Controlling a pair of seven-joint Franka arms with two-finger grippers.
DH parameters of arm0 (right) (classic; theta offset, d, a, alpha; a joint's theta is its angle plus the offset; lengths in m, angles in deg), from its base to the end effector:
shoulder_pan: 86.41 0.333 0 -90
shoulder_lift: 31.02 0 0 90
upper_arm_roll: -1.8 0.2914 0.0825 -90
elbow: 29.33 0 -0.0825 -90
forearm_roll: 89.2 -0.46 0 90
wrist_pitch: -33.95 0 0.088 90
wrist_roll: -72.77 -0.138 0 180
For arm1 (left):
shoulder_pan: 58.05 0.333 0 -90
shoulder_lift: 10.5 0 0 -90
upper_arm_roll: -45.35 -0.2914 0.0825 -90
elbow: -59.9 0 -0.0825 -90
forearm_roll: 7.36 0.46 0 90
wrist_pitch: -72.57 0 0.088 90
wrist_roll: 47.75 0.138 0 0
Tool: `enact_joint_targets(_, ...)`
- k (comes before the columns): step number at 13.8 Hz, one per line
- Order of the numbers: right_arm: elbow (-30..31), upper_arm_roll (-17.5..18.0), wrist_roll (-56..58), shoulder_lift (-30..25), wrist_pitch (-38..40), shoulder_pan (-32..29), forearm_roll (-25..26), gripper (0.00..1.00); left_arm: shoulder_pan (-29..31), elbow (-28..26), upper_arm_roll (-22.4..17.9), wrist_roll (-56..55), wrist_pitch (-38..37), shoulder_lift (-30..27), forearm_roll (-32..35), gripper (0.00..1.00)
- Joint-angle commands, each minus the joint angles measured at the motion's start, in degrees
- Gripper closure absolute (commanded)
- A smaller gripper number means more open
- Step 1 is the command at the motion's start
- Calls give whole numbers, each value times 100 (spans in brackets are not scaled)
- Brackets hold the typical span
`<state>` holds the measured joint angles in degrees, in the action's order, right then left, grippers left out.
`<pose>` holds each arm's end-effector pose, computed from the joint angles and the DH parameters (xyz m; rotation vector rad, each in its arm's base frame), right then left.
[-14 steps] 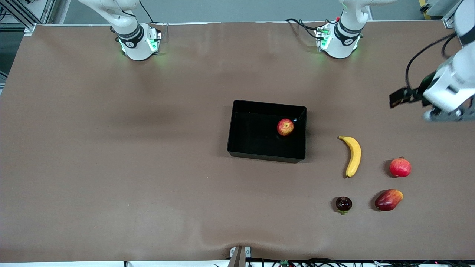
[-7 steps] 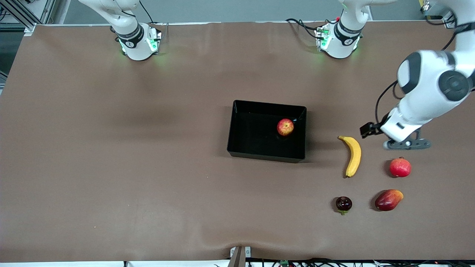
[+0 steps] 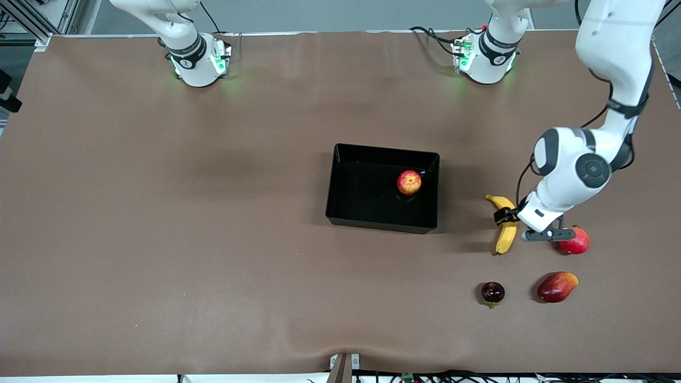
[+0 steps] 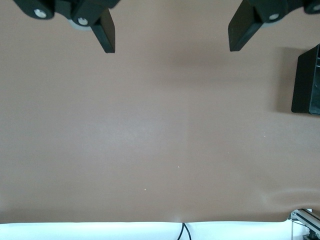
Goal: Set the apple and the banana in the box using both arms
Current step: 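Close the left gripper around the banana's middle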
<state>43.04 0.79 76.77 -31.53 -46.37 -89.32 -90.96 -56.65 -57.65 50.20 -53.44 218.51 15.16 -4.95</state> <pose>0.5976 -0.0364 0.7233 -3.1131 -0.0137 -0.2329 0.6356 -0.0411 0.1083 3.1247 0.0219 0.0759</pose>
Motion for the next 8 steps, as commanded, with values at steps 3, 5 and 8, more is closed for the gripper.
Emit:
enact_joint_targets(3, -320, -58, -39, -107, 104, -148, 35, 0, 71, 74, -37, 42, 23, 220, 14, 0)
enact_joint_targets(5, -302, -23, -22, -81, 121, -175, 9, 0, 71, 66, -37, 51, 14, 291, 14, 15)
enact_joint_targets(8, -258, 12, -4, -55, 314, 79, -53, 0, 71, 65, -37, 51, 5, 379, 14, 39)
